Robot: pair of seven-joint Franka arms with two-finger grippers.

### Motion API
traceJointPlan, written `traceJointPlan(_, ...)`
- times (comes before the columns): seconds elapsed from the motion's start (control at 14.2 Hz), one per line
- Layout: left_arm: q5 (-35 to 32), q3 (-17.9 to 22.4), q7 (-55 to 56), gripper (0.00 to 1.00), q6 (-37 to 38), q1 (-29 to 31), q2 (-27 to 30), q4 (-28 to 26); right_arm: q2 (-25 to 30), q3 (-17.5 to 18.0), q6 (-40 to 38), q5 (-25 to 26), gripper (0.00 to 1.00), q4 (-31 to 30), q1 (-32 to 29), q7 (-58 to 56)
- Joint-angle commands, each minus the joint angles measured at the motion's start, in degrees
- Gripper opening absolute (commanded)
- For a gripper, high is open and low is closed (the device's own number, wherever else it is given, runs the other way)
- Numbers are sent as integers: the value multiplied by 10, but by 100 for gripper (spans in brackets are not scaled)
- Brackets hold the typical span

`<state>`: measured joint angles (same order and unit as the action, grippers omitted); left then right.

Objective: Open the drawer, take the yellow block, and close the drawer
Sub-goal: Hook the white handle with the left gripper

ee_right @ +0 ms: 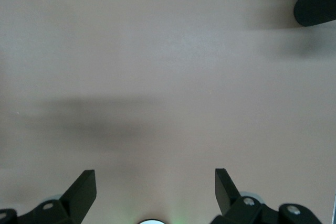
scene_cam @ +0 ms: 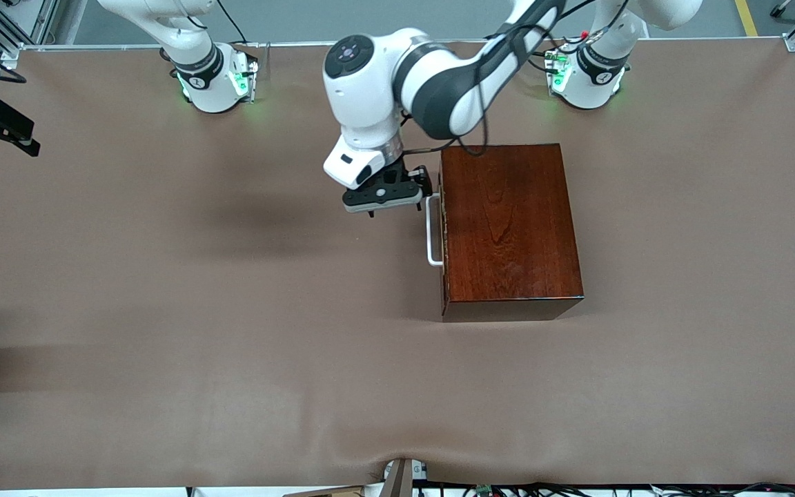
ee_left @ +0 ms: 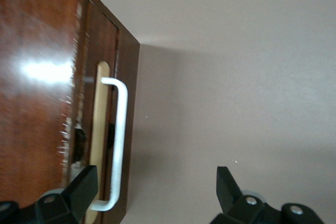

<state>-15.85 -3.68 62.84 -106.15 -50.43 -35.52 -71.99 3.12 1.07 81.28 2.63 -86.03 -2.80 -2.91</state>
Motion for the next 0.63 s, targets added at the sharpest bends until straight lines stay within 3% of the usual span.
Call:
traceJointPlan(0.0,-51,16,56,100,-17,-19,-40,22,-9,6,-10,-3,100,15,-10,3)
traceJointPlan(0.56,-66,28,135,100,27,-28,-75,18,-9,6,-10,-3,100,15,-9,3)
